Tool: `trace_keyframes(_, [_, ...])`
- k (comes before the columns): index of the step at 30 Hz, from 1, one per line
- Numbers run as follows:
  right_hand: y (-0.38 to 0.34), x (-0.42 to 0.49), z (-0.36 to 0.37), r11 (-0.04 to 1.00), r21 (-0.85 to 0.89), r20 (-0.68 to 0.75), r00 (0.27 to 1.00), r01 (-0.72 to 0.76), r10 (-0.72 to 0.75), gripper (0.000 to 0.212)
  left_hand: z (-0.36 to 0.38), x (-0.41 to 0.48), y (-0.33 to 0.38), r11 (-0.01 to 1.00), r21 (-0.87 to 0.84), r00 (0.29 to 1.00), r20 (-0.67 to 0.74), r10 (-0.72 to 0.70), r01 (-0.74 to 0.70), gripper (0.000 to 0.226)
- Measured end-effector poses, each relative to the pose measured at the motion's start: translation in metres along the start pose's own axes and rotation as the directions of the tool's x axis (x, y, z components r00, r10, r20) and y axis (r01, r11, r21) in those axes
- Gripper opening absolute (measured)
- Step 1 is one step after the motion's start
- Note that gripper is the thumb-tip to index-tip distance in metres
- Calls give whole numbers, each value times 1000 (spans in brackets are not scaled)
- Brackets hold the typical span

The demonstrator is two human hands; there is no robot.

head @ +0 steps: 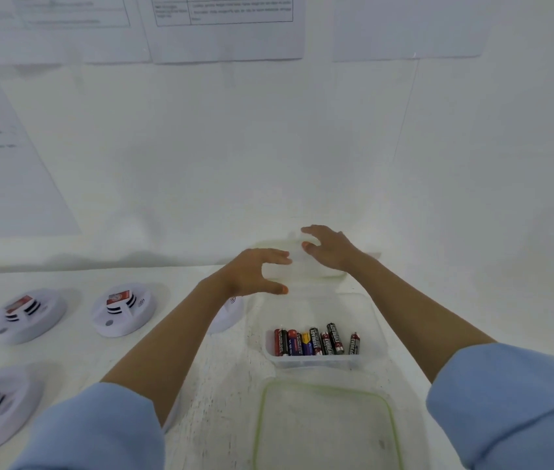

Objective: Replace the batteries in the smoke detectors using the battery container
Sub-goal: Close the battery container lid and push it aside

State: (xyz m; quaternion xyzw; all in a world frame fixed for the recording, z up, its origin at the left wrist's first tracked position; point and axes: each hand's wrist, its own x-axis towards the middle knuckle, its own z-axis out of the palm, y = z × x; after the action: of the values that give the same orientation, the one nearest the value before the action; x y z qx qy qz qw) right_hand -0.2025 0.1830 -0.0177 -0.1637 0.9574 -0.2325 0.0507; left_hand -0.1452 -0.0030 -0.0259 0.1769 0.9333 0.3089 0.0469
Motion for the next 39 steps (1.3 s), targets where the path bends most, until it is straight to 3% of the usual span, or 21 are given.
trace_keyframes(4, [-1, 16, 9, 997, -72, 89, 996, 14, -8, 47, -5, 6, 1, 995, 96, 1000, 21, 22, -24, 61])
trace_keyframes(8, [-4, 23, 12, 995, -100, 81, 997, 8, 0, 46, -5, 11, 2, 952, 299, 997, -7, 78, -72, 61])
trace_keyframes(11, [-4, 25, 15, 994, -109, 61, 998, -1, 8, 45, -3, 12, 0, 931, 349, 992, -35, 122, -103, 59])
trace_keyframes(21, [-4, 28, 17, 996, -87, 66, 997, -21, 27, 42, 5, 11, -5, 932, 345, 980, -114, 162, -114, 53])
trace_keyframes(27, [-7, 14, 7, 988, -152, 79, 997, 35, -23, 47, -9, 13, 5, 980, 197, 1000, 10, 24, -25, 57])
trace_keyframes(30, [-7, 3, 0, 992, -106, 60, 997, 64, -58, 44, -10, 8, 10, 993, 115, 1000, -18, -21, 23, 46])
trace_keyframes(39, [-21, -63, -7, 997, -60, 119, 992, 53, -45, 41, 2, -27, 36, 941, 319, 991, -101, -86, 115, 48])
